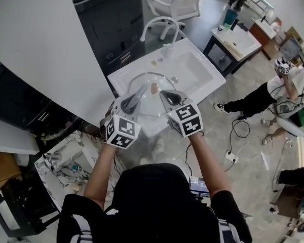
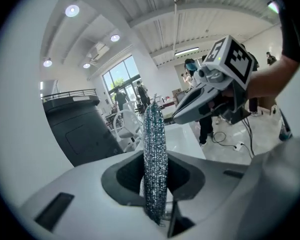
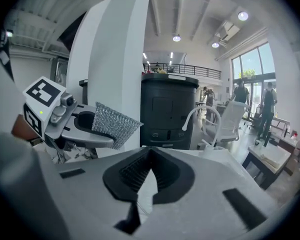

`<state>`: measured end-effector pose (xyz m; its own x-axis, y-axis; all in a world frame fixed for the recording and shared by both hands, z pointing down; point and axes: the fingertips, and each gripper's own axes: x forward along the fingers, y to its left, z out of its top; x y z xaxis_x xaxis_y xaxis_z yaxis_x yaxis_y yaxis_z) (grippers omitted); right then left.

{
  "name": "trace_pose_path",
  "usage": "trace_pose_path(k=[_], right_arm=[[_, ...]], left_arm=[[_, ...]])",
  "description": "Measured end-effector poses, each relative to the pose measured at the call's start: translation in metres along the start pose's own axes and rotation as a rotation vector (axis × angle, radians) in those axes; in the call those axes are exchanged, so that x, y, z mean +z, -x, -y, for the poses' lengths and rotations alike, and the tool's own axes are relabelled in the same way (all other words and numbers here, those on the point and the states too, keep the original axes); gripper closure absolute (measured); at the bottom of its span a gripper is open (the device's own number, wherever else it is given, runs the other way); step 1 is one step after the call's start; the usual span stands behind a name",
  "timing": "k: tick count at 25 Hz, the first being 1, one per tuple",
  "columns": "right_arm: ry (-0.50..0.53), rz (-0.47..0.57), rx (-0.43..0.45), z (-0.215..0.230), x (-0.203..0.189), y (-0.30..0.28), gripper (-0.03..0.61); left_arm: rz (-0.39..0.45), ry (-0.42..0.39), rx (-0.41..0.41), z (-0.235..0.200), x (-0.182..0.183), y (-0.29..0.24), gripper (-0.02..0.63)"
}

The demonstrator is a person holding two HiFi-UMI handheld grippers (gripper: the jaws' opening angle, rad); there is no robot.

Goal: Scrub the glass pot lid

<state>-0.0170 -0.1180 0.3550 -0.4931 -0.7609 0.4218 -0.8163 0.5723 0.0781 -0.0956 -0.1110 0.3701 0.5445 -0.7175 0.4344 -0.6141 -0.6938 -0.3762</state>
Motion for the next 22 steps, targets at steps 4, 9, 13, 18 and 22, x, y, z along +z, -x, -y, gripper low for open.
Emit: trace_pose_path(k=[4, 9, 13, 18, 22], right_arm=[[0.013, 0.044, -0.008, -0.009, 0.018, 0.014, 0.580], [0.030, 0.082, -0.041, -0.011, 0.033, 0.036, 0.581], [0.021, 0.136, -0.082, -0.006, 0.044, 0.060, 0.581], [0.029, 0.208, -0.098, -0.006, 0.058, 0.096, 0.581], [0.031, 0.261, -0.098, -0.006, 0.066, 0.128, 0.581]], left_arm=[[0.082, 0.037, 0.048, -0.008, 0.021, 0.021, 0.543], [0.194, 0.106, 0.087, -0.014, 0.052, 0.046, 0.543], [0.230, 0.107, 0.114, -0.007, 0.069, 0.060, 0.543], [0.276, 0.147, 0.126, 0.009, 0.090, 0.076, 0.543], [0.306, 0.176, 0.142, 0.023, 0.111, 0.091, 0.543]])
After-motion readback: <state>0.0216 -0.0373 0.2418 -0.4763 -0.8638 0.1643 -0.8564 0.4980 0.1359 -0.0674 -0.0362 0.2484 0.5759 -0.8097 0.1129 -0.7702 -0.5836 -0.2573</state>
